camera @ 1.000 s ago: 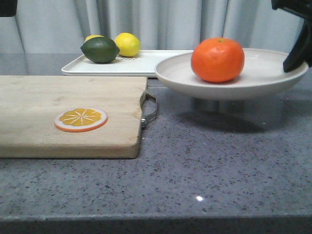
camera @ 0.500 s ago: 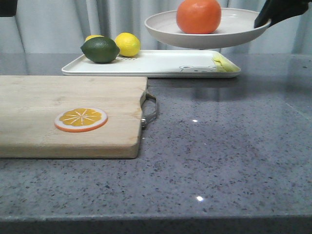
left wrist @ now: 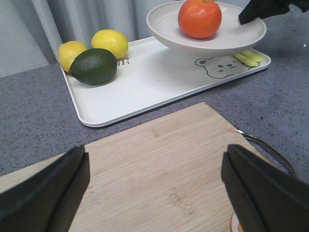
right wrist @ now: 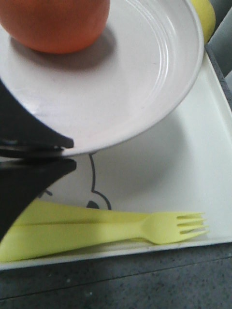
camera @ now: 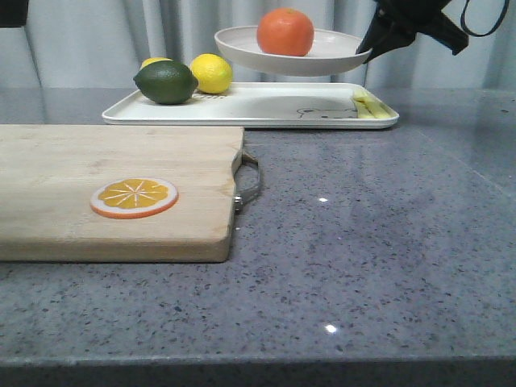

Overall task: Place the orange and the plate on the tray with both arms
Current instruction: 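Lift the plate with the orange using the right gripper toward the tray, then lower the plate onto the tray with the right gripper and release it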

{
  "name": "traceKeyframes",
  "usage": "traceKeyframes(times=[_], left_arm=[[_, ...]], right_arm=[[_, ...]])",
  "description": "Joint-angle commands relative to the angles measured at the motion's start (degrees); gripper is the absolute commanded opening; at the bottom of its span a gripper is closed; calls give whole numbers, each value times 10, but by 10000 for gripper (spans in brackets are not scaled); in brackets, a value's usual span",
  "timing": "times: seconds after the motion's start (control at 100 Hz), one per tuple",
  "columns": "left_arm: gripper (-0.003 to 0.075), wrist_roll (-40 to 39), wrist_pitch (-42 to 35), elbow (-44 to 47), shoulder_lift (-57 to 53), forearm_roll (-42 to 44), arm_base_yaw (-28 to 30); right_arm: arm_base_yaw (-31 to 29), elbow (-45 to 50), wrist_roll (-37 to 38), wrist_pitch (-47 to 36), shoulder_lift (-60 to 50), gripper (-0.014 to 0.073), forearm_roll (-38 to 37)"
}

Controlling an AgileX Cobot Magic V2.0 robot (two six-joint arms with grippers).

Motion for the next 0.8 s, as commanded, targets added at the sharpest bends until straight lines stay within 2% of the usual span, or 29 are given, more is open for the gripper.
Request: traceKeyframes(times=[0.0,0.27,0.79], left_arm=[[547,0,-27,-15,-2,0,2],[547,0,-27,-15,-2,0,2],[547,0,-27,-15,-2,0,2]], right_arm=[[-2,-49,-3,-22,-11,-64,26],[6,-89,-3,-23,37,-64,30],[8,-89,-3,-40,73,-64,31]])
